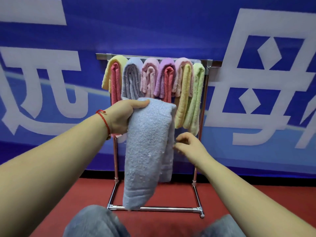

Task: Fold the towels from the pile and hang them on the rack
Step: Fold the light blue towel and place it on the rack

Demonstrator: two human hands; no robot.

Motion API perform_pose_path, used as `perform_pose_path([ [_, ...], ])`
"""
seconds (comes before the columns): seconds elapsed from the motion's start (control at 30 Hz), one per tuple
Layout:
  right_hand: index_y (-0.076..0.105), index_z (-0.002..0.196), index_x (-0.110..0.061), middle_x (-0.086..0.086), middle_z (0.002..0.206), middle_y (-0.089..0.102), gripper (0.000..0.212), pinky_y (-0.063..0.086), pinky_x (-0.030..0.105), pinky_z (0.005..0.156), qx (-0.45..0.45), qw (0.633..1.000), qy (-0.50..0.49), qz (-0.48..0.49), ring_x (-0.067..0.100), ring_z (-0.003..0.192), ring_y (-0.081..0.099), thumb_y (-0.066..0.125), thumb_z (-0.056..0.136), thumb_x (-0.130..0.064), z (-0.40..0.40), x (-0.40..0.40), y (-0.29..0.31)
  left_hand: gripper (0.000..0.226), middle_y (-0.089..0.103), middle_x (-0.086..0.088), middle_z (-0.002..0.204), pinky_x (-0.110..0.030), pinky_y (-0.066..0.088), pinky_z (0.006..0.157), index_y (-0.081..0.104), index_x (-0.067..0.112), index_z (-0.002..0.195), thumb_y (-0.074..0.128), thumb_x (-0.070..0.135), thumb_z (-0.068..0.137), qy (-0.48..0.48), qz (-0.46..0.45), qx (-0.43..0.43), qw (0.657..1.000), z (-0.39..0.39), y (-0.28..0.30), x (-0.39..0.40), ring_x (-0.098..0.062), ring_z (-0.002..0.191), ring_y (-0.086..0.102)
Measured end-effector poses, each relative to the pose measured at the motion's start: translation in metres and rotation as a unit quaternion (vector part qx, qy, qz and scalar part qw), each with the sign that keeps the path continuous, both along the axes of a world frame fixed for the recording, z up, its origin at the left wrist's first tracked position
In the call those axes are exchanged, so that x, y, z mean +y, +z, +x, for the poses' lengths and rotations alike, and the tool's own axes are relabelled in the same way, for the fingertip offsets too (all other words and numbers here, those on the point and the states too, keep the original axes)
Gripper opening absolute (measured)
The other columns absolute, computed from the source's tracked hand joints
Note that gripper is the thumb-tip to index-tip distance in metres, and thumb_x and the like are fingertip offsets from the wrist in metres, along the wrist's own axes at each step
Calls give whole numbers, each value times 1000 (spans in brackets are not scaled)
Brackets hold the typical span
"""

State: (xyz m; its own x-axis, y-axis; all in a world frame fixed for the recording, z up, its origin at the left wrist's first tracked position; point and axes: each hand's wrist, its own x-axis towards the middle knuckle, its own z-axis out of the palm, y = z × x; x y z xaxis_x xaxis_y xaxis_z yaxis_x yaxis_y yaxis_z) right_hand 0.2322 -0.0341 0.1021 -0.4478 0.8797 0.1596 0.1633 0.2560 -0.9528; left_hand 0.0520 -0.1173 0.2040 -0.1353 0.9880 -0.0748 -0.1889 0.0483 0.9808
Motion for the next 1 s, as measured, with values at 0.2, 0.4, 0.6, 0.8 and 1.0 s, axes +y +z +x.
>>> perform_pose_path([
  [0.2,46,115,-21,1,105,57,56,51,23,78,25,999,26,33,14,87,57,80,71,-14,-11,0,9,43,73,-8,78,-29,59,57,76,6,66,46,24,92,-46,0,14,999,1,21,-1,-19,66,71],
  [0.4,66,90,-4,-2,79,64,7,41,9,54,-47,993,79,73,0,63,49,66,83,-7,-26,-20,12,41,72,-7,74,-27,58,58,76,8,67,46,20,91,-49,50,-1,998,3,35,-2,-16,63,70],
  [0.6,62,97,-6,-1,77,62,16,43,28,68,19,987,131,-86,14,73,54,51,94,-17,-34,-36,24,25,72,-7,85,-30,59,69,77,10,79,55,21,75,-82,92,-2,992,-3,44,-10,-18,75,70],
  [0.8,61,89,-9,-1,75,64,13,46,24,63,61,962,191,-183,10,68,56,49,94,-9,-31,-37,25,27,73,-6,77,-28,59,64,76,7,73,52,12,84,-50,77,28,995,-4,51,-12,-16,69,71],
  [1.0,63,93,-7,5,83,70,20,53,28,71,94,919,254,-286,16,76,65,43,94,-11,-26,-38,17,19,72,-3,69,-23,57,57,62,5,90,45,14,95,3,74,20,997,2,58,-9,-13,61,70],
])
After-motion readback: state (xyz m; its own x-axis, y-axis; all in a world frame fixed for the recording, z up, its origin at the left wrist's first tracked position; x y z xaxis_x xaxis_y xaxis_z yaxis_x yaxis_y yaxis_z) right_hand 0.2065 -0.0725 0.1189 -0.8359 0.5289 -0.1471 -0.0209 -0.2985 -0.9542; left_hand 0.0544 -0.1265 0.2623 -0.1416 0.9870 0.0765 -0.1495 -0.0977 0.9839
